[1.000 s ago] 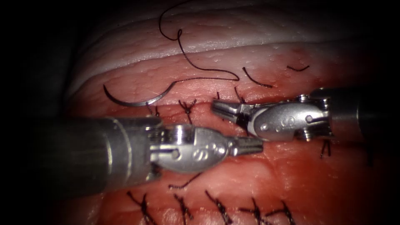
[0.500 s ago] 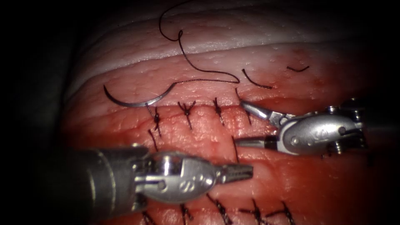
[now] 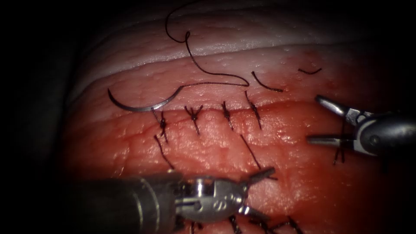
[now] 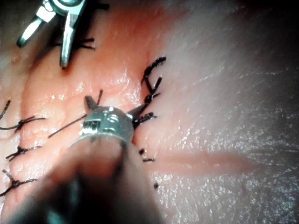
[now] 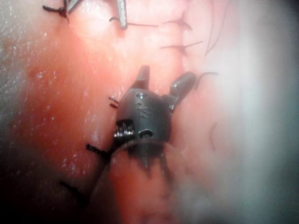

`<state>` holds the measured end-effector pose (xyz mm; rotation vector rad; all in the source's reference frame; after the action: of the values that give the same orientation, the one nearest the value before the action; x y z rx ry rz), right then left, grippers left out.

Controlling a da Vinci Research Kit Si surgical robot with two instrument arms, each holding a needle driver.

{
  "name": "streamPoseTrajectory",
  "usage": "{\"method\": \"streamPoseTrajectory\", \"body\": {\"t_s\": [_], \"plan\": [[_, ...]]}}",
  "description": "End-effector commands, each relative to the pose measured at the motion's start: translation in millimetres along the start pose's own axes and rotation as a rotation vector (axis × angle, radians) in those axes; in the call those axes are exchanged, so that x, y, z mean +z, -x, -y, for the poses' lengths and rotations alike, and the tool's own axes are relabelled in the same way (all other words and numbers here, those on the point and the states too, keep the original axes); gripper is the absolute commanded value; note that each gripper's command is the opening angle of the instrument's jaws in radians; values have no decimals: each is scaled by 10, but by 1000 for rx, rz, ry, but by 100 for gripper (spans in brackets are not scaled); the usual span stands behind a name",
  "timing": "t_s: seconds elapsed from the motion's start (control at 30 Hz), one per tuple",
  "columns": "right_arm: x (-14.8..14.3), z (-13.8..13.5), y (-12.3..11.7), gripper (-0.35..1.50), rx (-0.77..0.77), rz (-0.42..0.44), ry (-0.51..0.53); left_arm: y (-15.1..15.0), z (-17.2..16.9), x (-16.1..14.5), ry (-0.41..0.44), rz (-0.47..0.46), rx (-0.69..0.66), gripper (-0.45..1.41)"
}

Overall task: Wound Closure
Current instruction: Set off-cut down from left hand, then wound closure complete

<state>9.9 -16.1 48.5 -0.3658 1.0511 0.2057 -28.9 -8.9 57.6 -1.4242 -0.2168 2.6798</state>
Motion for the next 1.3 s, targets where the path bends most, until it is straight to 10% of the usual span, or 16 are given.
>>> {"method": "streamPoseTrajectory", "body": {"t_s": [0.03,0.4,0.73,0.87,1.3], "plan": [[9,3,1,138,0,-3,-1,1,0,7,1,-2,1,85],[9,1,-2,130,4,1,-2,-21,23,-19,76,-60,-208,86],[22,-25,-15,140,143,-29,-52,-43,80,-82,-86,-233,-192,69],[44,-57,-39,142,208,-31,-187,-22,98,-134,-111,-274,-187,41],[50,-74,-54,131,224,-18,-284,49,134,-222,-90,-335,-197,36]]}}
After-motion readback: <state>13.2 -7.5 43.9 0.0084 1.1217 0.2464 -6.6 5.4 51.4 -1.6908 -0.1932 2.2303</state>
